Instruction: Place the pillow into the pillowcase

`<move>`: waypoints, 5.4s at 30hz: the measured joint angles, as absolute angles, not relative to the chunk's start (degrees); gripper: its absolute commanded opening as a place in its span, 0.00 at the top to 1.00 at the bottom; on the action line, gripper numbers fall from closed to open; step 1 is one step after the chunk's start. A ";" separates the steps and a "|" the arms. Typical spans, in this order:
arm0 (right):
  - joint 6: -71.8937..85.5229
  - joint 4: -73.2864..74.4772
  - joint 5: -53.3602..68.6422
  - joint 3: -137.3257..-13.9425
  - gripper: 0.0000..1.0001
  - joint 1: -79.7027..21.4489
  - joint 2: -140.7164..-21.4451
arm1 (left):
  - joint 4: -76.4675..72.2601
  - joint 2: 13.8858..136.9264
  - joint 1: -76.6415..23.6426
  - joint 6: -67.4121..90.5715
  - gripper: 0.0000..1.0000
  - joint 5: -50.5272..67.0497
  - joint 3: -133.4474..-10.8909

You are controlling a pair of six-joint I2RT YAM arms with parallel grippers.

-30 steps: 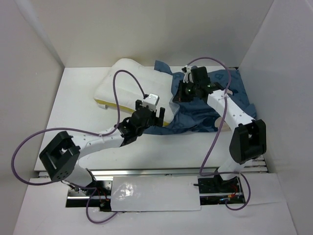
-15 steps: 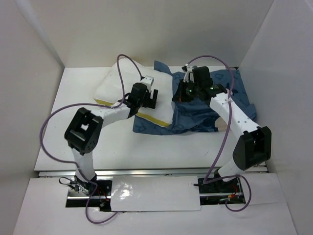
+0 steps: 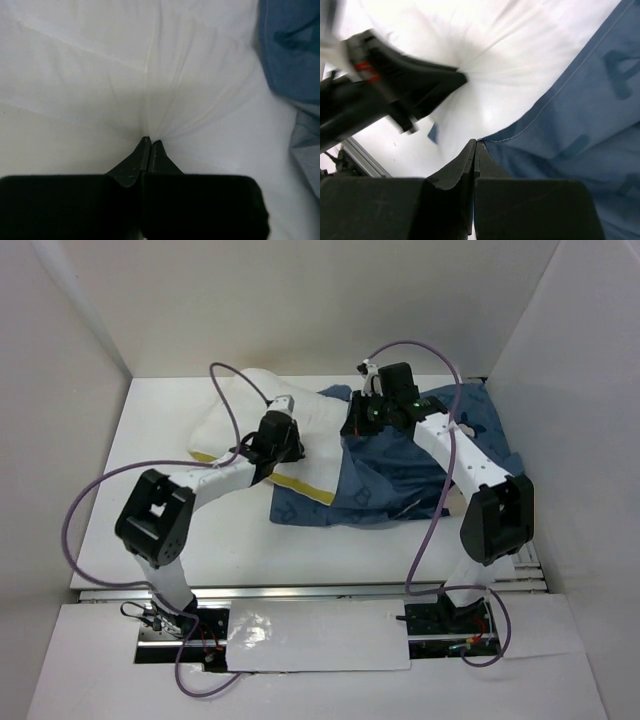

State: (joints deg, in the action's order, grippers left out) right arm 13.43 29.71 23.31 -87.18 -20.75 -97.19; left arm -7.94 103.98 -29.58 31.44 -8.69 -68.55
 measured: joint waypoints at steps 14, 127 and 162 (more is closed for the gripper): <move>13.32 31.31 23.14 -90.35 1.00 -28.91 -98.13 | 3.75 99.07 -44.77 51.40 1.00 -35.00 -73.56; 5.69 9.98 19.22 -52.90 0.29 -48.69 -78.04 | 31.18 97.80 -39.40 40.75 0.37 -8.69 -77.62; 11.66 29.74 -17.10 -103.24 0.49 -25.41 -121.56 | 27.79 116.16 -23.55 27.05 0.42 -7.07 -95.59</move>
